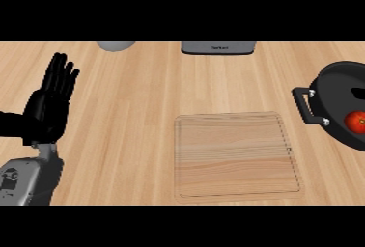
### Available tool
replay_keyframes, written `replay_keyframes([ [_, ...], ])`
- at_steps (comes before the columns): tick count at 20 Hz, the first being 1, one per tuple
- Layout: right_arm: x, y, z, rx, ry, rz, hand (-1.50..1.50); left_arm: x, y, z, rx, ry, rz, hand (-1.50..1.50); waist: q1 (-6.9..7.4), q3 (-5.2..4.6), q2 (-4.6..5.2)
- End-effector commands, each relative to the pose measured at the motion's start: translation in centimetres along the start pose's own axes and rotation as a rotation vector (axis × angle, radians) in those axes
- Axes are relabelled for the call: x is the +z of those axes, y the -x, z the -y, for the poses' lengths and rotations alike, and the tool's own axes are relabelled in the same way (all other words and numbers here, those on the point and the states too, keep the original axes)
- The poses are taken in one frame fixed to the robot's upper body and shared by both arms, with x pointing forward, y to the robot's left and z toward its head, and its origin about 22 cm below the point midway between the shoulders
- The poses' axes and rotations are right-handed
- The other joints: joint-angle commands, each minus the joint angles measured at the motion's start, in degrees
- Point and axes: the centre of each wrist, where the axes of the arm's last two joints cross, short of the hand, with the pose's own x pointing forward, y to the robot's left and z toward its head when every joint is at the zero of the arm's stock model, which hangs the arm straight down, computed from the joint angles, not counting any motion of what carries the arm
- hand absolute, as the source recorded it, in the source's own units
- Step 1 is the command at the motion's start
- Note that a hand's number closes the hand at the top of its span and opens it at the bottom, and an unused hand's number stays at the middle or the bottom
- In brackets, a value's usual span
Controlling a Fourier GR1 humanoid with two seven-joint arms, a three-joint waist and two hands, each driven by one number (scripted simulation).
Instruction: Pick the tomato from the cutting board and place it in the pot
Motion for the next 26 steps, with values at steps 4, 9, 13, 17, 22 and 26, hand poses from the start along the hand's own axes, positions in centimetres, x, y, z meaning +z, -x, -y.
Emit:
replay_keyframes([
  [4,-0.2,-0.7,1.2,-0.289,0.161,-0.093,-1.5,-0.4,0.5,-0.4,-0.012,-0.026,-0.015,0.0,-1.15,-0.05,-0.25],
  [9,0.4,0.7,2.2,-0.405,0.22,-0.079,-1.5,0.4,0.7,-0.9,-0.018,-0.033,-0.003,0.0,-1.44,-0.12,-0.55],
  [13,0.5,4.8,4.1,-0.45,0.272,-0.059,-1.5,-0.9,-0.4,-1.1,-0.018,-0.06,-0.006,0.0,-2.58,-0.08,-0.64],
  [17,1.6,7.7,6.4,-0.488,0.318,-0.068,-1.5,0.1,0.8,-1.4,-0.012,-0.03,-0.018,0.0,-2.33,-0.19,-0.6],
  [22,1.3,11.3,10.9,-0.501,0.362,-0.048,-1.5,1.6,2.3,-1.6,-0.002,-0.024,-0.009,0.0,-1.58,-0.18,-0.44],
  [26,4.4,15.4,13.3,-0.492,0.378,-0.035,-1.5,-0.4,-0.3,-0.6,-0.016,-0.035,-0.024,0.0,-1.64,-0.11,-0.45],
])
